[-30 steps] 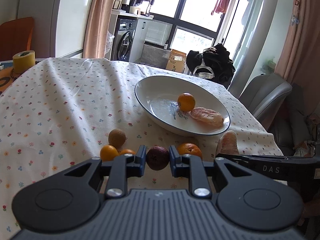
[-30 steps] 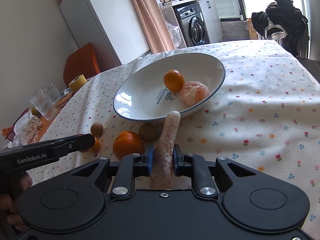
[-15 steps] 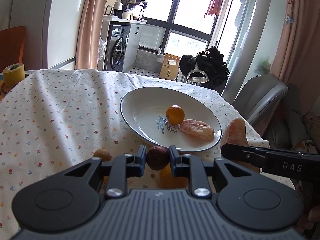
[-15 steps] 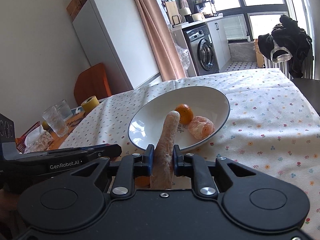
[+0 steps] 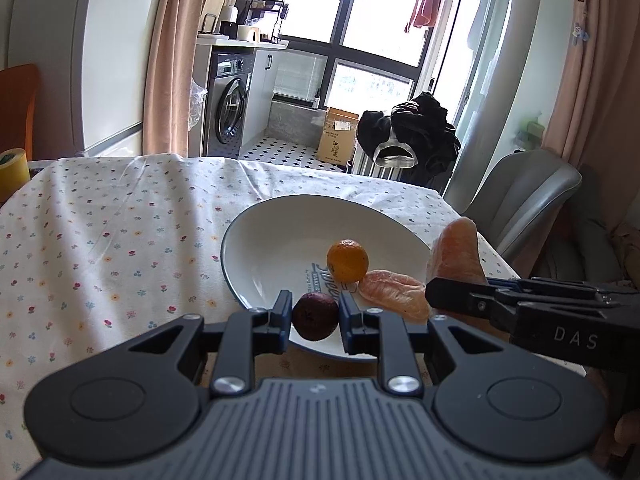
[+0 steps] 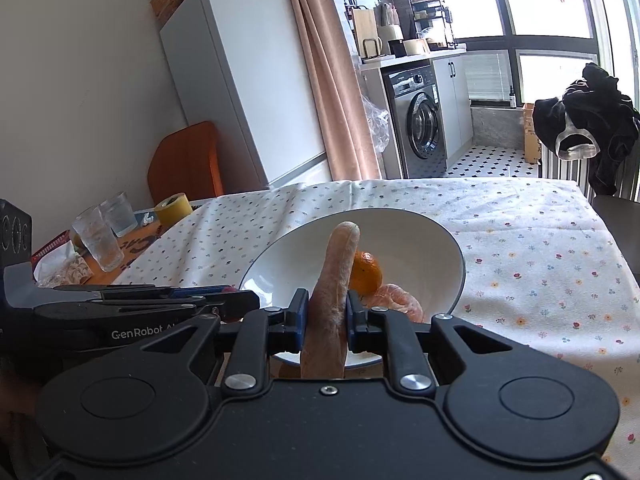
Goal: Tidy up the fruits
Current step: 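Carry the segment and plum over the white bowl and open both tools to drop them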
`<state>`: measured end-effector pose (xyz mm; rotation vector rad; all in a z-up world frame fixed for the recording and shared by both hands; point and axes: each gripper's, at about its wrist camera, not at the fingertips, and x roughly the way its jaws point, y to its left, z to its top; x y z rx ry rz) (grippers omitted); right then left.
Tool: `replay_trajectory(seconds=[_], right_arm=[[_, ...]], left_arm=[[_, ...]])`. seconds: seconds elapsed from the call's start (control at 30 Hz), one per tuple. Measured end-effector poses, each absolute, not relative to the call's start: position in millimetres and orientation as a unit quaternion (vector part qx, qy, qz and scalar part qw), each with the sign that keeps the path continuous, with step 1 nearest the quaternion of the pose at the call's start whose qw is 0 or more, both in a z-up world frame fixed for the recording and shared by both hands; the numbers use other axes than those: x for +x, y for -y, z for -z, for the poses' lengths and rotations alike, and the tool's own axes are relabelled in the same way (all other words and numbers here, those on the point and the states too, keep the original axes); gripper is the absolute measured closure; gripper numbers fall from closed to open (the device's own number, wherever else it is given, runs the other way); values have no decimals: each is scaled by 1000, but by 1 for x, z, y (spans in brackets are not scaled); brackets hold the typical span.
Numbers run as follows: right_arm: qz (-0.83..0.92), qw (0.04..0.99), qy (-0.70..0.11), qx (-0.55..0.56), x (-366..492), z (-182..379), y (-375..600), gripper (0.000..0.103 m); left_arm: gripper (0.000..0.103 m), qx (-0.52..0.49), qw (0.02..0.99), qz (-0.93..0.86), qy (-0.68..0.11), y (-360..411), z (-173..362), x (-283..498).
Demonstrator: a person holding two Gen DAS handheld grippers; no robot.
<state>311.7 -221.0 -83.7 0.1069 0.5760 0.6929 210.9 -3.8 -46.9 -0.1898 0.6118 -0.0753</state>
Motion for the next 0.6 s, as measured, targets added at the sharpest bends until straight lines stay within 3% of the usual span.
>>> replay_trajectory(seconds=[0.6], right_arm=[[-347,891,-287,50,332,85,209,86]], left_arm=[[76,-103,943,13,-316,-7,45,229]])
